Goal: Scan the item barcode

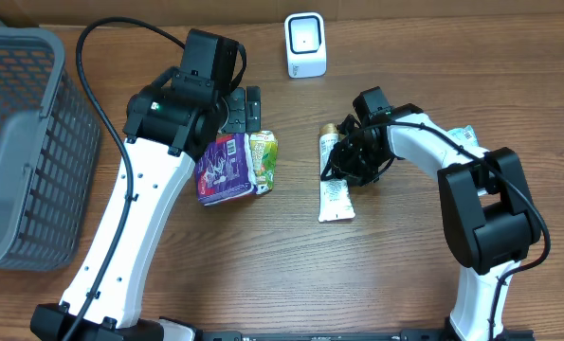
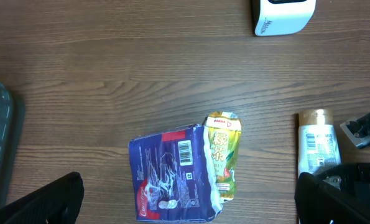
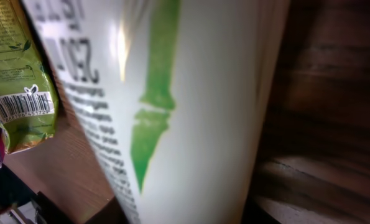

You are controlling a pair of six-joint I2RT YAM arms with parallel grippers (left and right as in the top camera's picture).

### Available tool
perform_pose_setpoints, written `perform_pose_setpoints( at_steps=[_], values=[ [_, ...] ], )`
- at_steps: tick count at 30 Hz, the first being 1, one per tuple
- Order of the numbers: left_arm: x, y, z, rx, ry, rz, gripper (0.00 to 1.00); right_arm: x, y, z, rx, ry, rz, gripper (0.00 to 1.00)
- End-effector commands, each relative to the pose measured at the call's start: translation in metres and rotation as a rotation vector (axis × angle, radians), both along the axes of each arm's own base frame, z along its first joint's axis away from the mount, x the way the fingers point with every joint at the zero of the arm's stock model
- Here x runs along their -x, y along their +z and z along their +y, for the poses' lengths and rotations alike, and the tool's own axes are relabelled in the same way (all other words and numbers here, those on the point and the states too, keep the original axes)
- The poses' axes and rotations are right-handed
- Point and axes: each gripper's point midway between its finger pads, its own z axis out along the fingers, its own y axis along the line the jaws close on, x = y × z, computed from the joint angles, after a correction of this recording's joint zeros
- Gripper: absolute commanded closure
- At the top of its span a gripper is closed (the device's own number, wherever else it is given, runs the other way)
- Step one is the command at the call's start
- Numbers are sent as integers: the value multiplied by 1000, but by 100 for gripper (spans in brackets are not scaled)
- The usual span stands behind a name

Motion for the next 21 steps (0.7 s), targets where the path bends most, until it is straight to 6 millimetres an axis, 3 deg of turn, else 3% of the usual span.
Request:
perform_pose_setpoints(
  at_steps=[1,2,4,9,12,16,21],
  values=[
    [-4,6,4,-3,24,-20,0,9,-9,-3,31,-2,30,66],
    [-4,6,4,-3,24,-20,0,9,-9,-3,31,-2,30,70],
    [-4,6,4,-3,24,-20,0,9,-9,-3,31,-4,31,96],
    [-4,6,4,-3,24,-20,0,8,-5,-2,3,-10,37,96],
    [-4,6,4,-3,24,-20,0,4,9,-1,-55,-9,17,96],
    [-4,6,4,-3,24,-20,0,-6,56,0,-188,47,-106,96],
    [-4,6,4,-3,24,-20,0,-14,137,-11,-240,53,-319,96]
  ],
)
